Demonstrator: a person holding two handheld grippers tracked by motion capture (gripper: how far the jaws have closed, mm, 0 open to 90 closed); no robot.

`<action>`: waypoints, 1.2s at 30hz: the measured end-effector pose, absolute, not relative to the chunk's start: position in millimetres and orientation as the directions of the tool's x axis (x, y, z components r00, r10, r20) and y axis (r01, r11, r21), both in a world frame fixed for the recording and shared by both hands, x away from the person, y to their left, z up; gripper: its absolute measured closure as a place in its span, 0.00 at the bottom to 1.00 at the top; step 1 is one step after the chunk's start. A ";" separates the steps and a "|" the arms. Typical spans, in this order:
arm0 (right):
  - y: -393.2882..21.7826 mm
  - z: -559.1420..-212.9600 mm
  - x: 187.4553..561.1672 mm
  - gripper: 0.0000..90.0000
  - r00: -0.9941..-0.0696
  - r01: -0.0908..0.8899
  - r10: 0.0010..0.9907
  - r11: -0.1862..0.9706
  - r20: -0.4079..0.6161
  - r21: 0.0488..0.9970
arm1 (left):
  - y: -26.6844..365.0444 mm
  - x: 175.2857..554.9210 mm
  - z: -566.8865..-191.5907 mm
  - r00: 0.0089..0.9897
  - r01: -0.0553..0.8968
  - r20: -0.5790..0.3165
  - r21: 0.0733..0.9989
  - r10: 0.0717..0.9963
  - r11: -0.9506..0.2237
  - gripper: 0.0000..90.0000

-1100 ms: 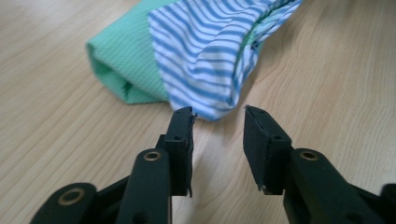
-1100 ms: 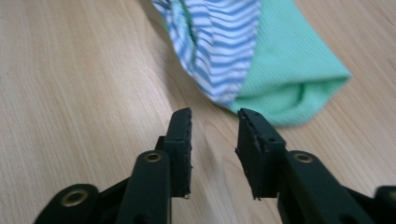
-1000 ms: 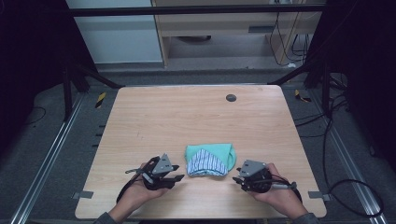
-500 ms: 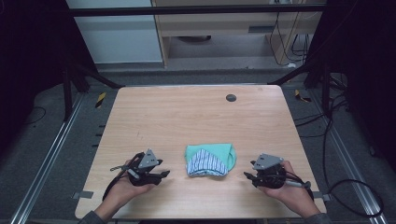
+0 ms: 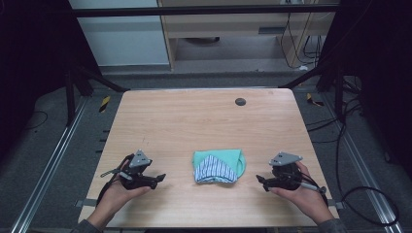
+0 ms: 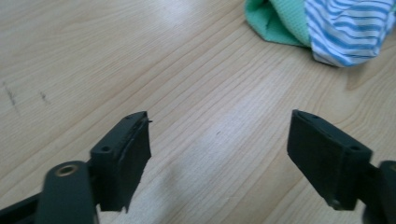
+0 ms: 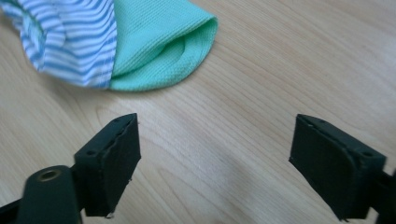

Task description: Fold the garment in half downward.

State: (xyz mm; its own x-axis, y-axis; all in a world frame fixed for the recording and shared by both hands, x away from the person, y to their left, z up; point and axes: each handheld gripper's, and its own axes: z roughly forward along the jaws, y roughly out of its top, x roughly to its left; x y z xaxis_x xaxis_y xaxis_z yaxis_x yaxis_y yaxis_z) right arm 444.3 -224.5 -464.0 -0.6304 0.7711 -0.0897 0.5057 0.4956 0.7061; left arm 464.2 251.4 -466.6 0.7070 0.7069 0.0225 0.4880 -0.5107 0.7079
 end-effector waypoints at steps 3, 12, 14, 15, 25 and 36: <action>-224.0 -467.4 453.9 0.13 -0.601 0.548 0.798 0.448 -0.039 0.707 | 257.1 473.8 -468.6 0.677 0.516 0.010 0.706 0.736 -0.484 0.17; -229.1 -484.1 494.1 0.12 -0.514 0.618 0.858 0.373 -0.004 0.692 | 270.9 509.9 -472.2 0.596 0.561 0.023 0.704 0.803 -0.436 0.13; -230.6 -485.4 502.2 0.12 -0.506 0.630 0.863 0.355 0.018 0.690 | 271.6 520.8 -474.1 0.586 0.576 0.009 0.699 0.810 -0.424 0.13; -231.4 -486.3 506.1 0.12 -0.496 0.637 0.868 0.347 0.021 0.688 | 271.6 525.5 -474.8 0.583 0.579 0.015 0.694 0.812 -0.428 0.13; -239.1 -494.7 534.1 0.11 -0.393 0.655 0.919 0.258 0.028 0.711 | 257.0 555.0 -480.1 0.555 0.546 0.092 0.710 0.827 -0.445 0.10; -253.5 -503.9 547.8 0.11 -0.289 0.661 0.956 0.164 0.047 0.732 | 254.3 574.7 -495.8 0.522 0.553 0.078 0.727 0.849 -0.407 0.09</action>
